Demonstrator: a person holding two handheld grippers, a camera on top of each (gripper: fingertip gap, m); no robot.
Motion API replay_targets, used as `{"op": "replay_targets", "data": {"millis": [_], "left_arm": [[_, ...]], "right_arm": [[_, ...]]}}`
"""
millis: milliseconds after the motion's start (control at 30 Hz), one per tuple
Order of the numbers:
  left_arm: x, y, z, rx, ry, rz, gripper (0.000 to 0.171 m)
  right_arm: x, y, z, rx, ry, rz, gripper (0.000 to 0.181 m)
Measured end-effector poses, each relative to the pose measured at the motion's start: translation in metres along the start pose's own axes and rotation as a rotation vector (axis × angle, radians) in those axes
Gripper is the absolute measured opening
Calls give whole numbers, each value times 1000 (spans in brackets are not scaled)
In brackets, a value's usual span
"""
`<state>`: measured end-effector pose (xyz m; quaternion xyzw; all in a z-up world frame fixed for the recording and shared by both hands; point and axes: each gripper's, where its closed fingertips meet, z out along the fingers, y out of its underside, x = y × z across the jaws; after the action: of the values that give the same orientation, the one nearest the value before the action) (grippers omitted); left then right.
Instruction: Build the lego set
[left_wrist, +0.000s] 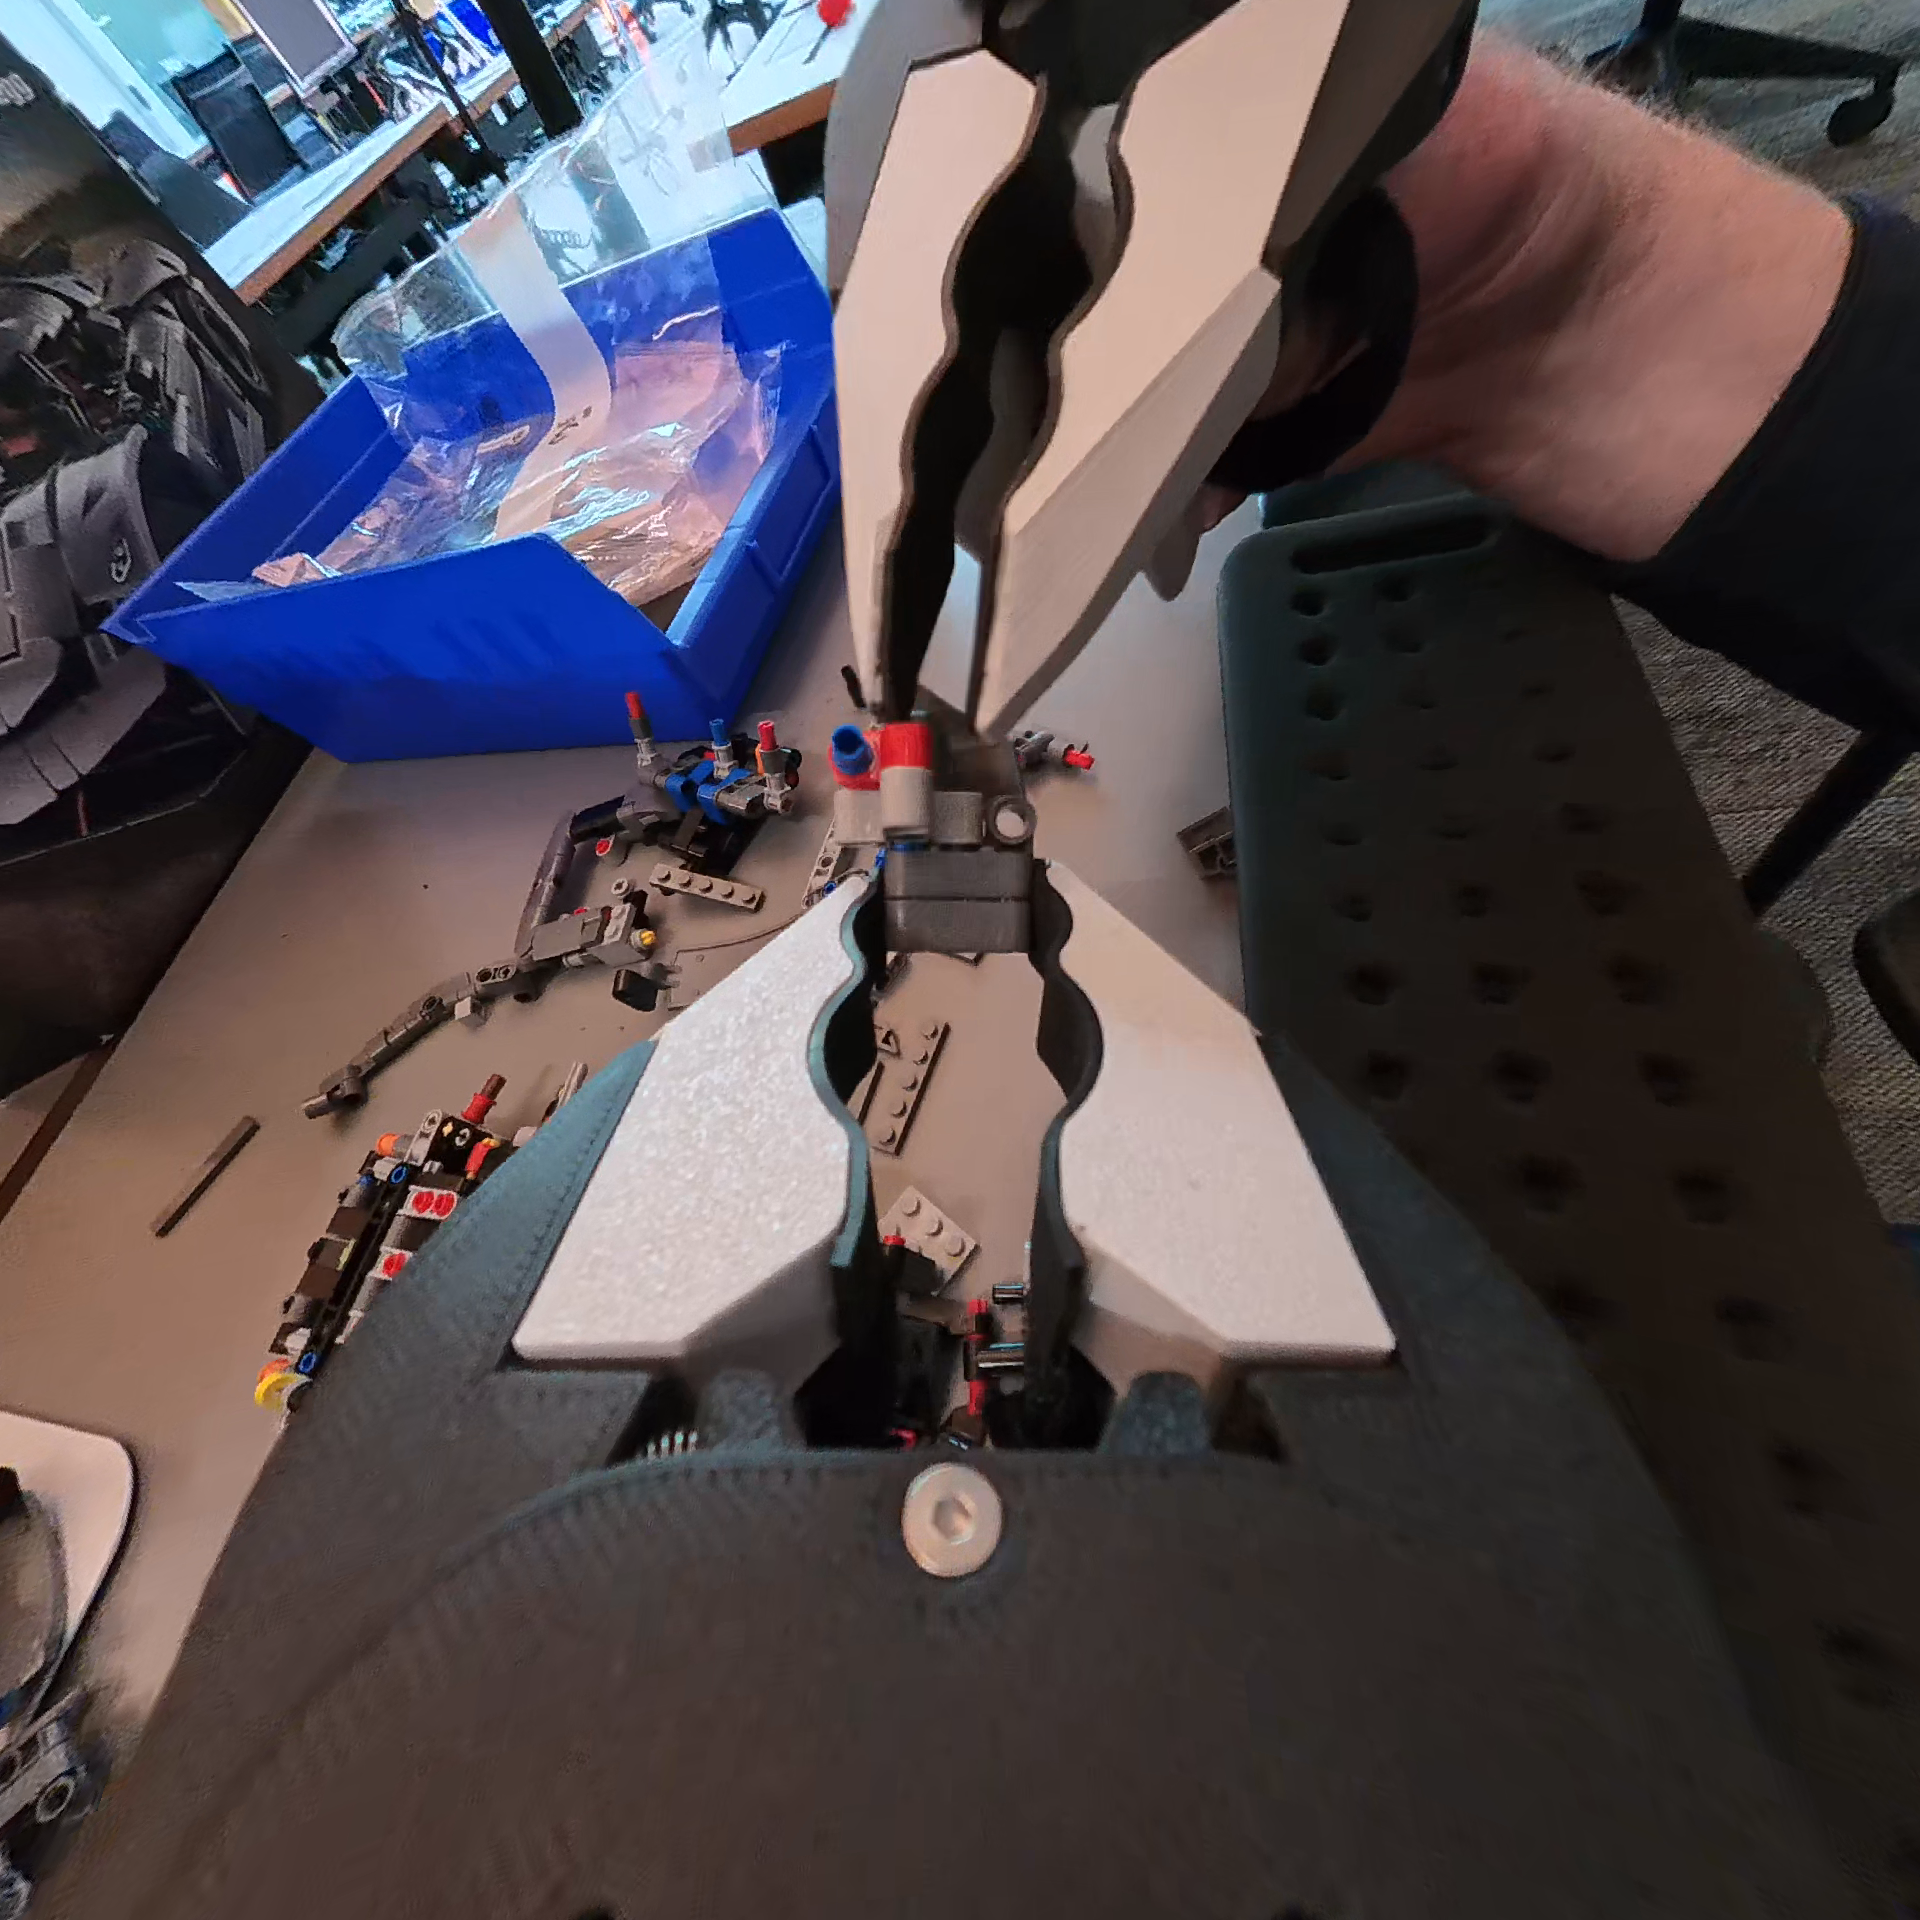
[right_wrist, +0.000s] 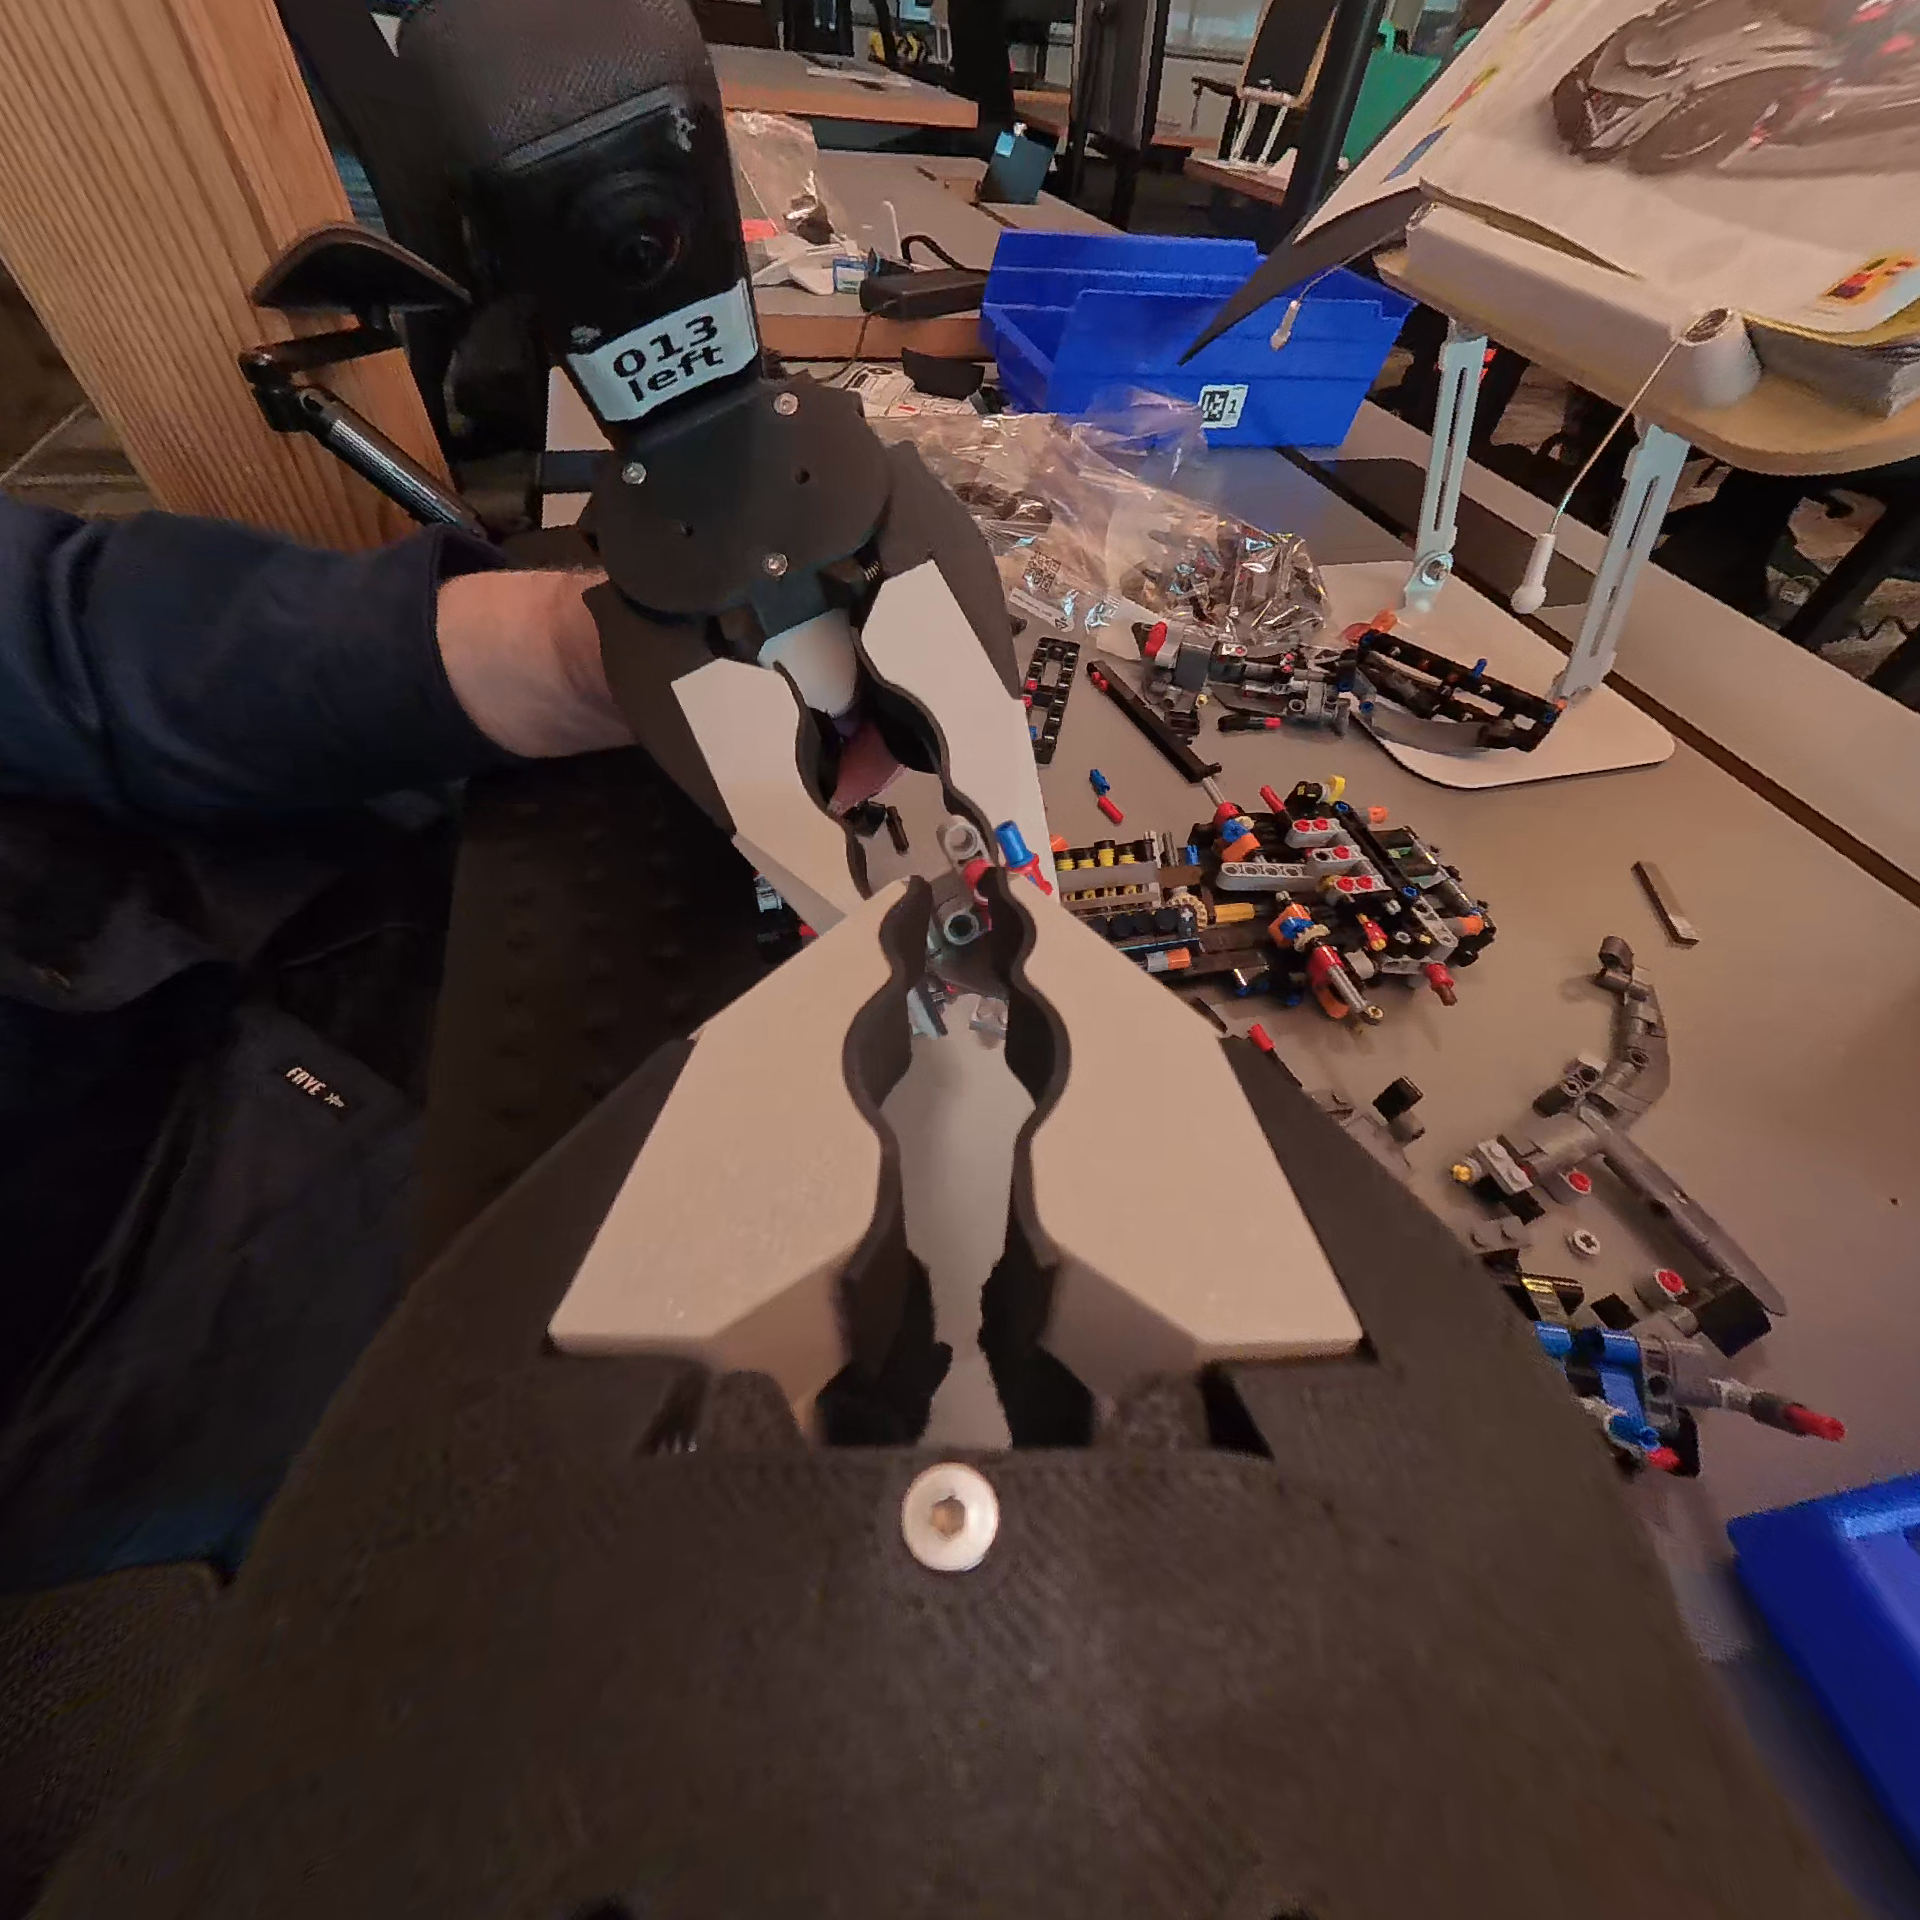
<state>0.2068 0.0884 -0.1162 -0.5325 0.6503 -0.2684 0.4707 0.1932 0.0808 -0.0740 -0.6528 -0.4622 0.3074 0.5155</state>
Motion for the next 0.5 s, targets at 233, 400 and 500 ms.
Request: {"op": "replay_targets", "data": {"millis": [233,400,500], "left_arm": [[-3,1,0,-12,-27,12,24],[-6,1,-1,-10,-39,12,23],[-5,-2,-2,7,-35,9,23]], "right_arm": [[6,10,-2,-67,45,-10,10],[9,16,0,-81,31,49,15],[13,17,3,-88,50,70,15]]}}
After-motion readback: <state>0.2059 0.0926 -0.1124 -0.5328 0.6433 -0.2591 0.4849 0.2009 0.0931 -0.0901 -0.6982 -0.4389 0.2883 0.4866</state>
